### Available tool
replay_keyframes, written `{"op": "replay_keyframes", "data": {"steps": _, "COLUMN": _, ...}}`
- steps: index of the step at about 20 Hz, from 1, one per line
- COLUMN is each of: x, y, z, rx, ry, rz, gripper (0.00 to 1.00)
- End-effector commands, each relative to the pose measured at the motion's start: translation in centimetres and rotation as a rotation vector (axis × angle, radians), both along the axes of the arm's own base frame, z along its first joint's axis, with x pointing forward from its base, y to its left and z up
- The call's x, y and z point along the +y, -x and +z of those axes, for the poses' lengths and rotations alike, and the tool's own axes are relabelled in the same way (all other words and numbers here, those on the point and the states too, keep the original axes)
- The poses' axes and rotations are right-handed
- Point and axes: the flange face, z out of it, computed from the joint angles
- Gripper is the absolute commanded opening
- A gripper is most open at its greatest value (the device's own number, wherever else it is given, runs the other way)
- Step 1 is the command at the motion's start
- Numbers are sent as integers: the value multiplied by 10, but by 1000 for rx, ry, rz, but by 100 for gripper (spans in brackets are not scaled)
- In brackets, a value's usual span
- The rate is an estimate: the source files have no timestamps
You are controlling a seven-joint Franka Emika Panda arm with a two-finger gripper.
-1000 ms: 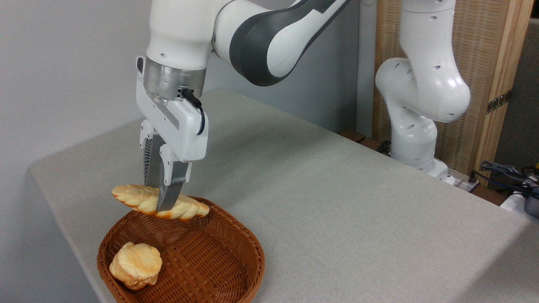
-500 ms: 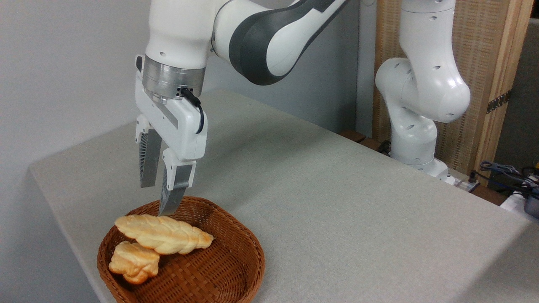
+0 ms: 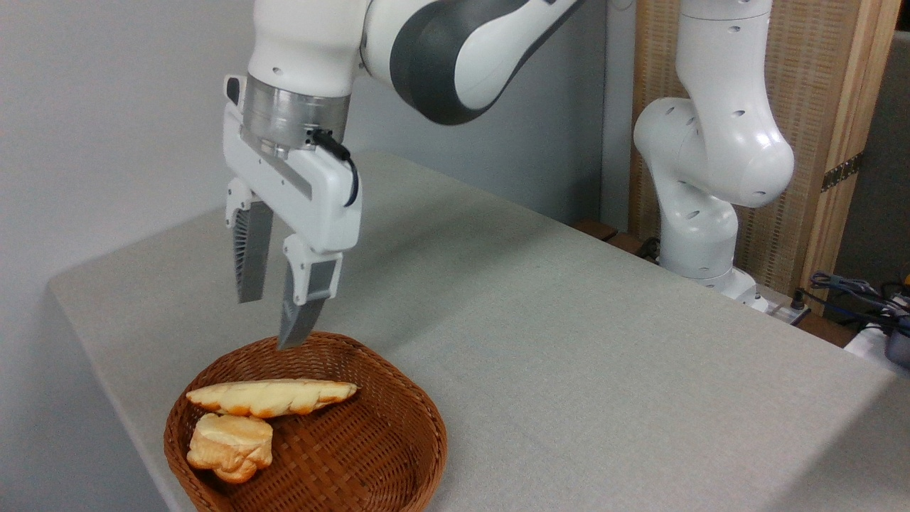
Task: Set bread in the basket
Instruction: 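Lower the roll into the basket, open the gripper and raise it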
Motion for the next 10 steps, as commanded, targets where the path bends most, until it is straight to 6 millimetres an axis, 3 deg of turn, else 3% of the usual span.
{"op": "replay_keyframes", "data": {"steps": 1, "x": 2, "y": 14, "z": 26, "rx": 98, "ry": -18, "rz": 20, "gripper": 100}}
{"op": "replay_keyframes", "data": {"steps": 10, "x": 1, "y": 27, "z": 19, "rx": 224, "ry": -23, "rz": 22, "gripper": 100}}
